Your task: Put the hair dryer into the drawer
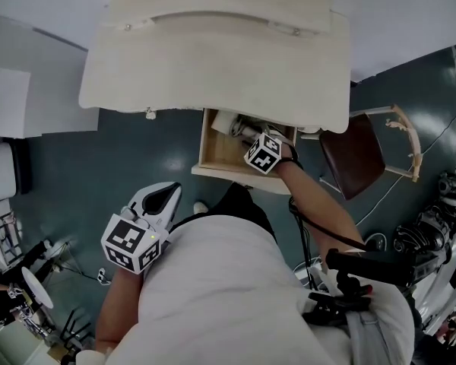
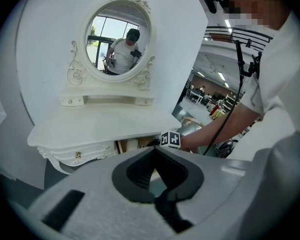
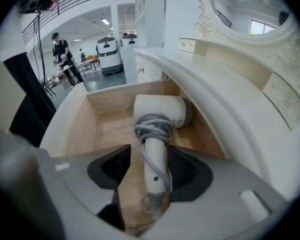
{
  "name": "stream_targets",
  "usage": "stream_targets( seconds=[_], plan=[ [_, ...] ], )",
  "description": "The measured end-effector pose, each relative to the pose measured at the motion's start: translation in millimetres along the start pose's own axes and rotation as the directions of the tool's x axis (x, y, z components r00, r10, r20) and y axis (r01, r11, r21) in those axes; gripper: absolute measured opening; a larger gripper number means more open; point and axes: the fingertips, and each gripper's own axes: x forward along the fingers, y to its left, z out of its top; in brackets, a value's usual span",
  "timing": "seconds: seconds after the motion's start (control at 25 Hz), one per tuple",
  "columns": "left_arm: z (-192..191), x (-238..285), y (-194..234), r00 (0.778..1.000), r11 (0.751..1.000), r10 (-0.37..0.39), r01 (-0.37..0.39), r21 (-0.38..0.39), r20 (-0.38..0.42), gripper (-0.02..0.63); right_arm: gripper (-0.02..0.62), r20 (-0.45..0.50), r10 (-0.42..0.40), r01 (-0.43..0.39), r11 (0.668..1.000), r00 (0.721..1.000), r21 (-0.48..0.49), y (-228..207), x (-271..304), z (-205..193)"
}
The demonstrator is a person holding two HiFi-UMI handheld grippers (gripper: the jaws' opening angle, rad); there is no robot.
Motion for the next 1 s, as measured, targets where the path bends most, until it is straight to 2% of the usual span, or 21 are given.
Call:
stream_targets(
  seconds=[0.16, 0.28, 0.36, 0.4, 0.64, 1.0],
  plan=[
    [-9, -18, 0, 0.999, 1.0, -0.02, 0.02, 0.006, 0.035, 0.002, 0.197, 0.0, -0.04, 0.04, 0.999, 0.999, 0.001, 9, -17, 6],
    [-17, -31, -1, 0.997, 0.999, -0.037, 0.036, 0.012, 0.062, 0.002, 0.128, 0.007, -0.077, 0.077, 0.997, 0.997, 0.015, 16, -32, 12],
    [-24, -43, -1, 0.996, 0.999, -0.048, 0.047, 0.016, 0.079, 0.002, 0.034, 0.012, -0.107, 0.107, 0.994, 0.994, 0.033, 23, -42, 17],
    [-27, -49, -1, 0.995, 0.999, -0.052, 0.051, 0.02, 0.086, 0.002, 0.01, 0.011, -0.123, 0.122, 0.991, 0.992, 0.048, 28, -47, 20],
    [-57, -82, 4, 0.989, 0.997, -0.078, 0.073, 0.04, 0.127, 0.002, 0.0, 0.0, -0.171, 0.168, 0.972, 0.985, 0.162, 66, -71, 33],
    [-117, -147, 2, 0.979, 0.993, -0.113, 0.106, 0.055, 0.168, 0.002, 0.0, 0.078, -0.147, 0.119, 0.95, 0.986, 0.287, 175, -119, 72]
  ],
)
